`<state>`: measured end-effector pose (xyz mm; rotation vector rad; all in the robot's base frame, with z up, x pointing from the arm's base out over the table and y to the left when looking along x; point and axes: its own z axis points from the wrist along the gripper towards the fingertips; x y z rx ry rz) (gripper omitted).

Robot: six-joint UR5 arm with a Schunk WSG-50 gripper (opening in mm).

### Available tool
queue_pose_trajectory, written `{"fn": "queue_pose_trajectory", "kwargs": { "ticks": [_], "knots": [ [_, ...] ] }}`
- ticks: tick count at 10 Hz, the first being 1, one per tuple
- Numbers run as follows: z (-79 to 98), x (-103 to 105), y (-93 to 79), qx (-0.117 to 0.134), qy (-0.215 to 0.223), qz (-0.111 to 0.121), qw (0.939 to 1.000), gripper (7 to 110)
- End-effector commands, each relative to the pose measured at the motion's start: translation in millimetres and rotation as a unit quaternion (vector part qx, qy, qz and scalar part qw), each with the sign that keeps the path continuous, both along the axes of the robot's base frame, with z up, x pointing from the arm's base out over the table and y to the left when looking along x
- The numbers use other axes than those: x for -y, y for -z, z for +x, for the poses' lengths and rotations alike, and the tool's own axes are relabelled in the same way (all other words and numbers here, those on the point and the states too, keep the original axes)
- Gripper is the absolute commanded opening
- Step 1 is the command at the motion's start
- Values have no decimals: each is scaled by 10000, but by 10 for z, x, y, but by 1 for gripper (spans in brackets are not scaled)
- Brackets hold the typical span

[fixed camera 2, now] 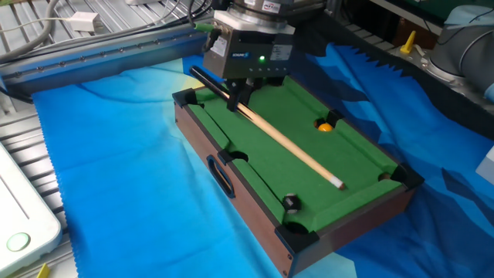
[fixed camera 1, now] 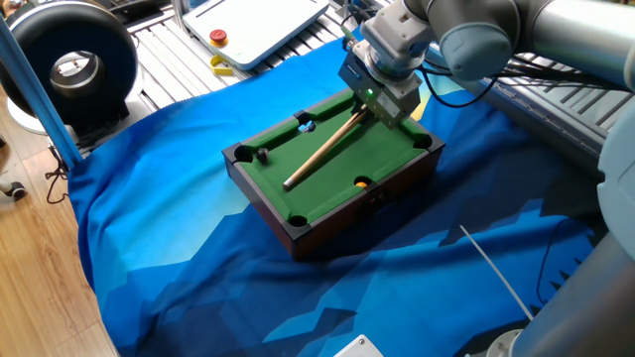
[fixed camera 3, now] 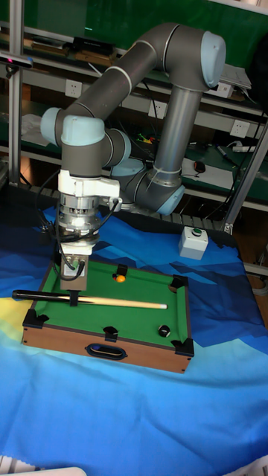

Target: Hit the pool ball

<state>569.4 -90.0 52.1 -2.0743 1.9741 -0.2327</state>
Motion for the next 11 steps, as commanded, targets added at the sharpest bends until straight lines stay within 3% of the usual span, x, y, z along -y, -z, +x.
{"fn": "queue_pose_trajectory", "kwargs": {
  "ticks": [1, 3, 5, 7, 11],
  "knots": [
    [54, 115, -21, 108, 186, -139, 9997, 7],
    [48, 197, -21, 122, 548, -161, 9983, 7],
    [23, 110, -22, 19, 837, 146, 9964, 7],
    [-56, 157, -74, -107, 984, 108, 9950, 7],
    [-129, 206, -217, -132, 1159, 84, 9931, 7]
  ]
}}
